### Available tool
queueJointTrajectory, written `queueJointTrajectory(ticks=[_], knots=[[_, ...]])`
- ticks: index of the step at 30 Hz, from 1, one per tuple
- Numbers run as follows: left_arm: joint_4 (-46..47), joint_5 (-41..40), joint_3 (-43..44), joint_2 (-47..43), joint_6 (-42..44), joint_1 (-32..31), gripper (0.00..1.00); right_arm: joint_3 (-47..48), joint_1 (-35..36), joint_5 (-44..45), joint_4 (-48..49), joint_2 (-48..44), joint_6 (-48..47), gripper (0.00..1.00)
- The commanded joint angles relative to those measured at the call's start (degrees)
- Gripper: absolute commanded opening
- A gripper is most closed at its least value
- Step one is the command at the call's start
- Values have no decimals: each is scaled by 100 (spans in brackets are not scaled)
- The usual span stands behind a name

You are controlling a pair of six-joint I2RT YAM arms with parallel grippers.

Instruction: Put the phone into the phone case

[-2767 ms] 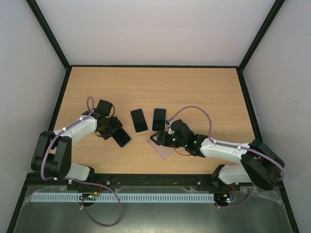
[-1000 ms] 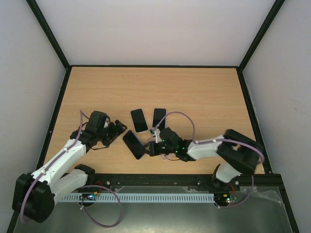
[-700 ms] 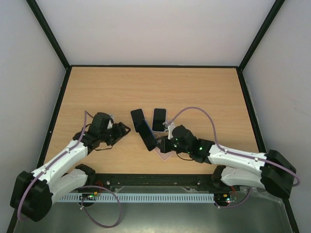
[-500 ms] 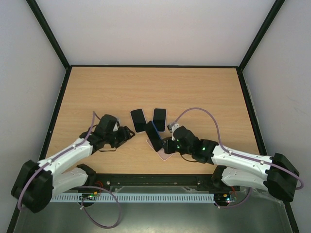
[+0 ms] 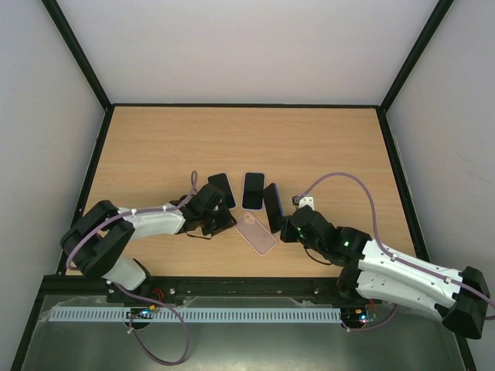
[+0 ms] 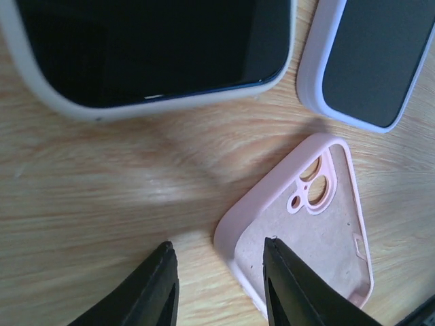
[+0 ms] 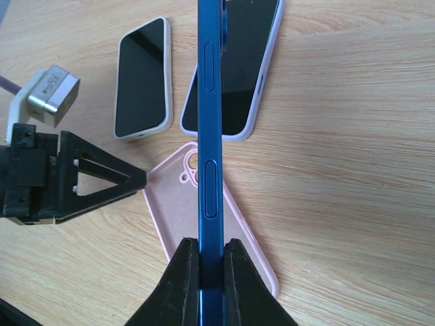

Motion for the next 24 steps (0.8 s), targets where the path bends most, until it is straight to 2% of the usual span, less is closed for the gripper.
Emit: queueJointTrajectory(ticks=[1,8,14,19,24], knots=[[-31,-313,173,261,-31,-89,34,0,-12,249,93,-230,144,2],[-363,-519,335,506,39,-165,24,-170,-11,235,204,-381,166,2],[-917,-867,647,608,122,-432,19,-306,-12,187,357,-436,218,2],[-1181,-976,656,624,316,-460,3,-374,-11,-5,481,-495,209,2],[-1669,-1269,884,488,969,-420,2,-433,-12,-371,693,-670,150,2]])
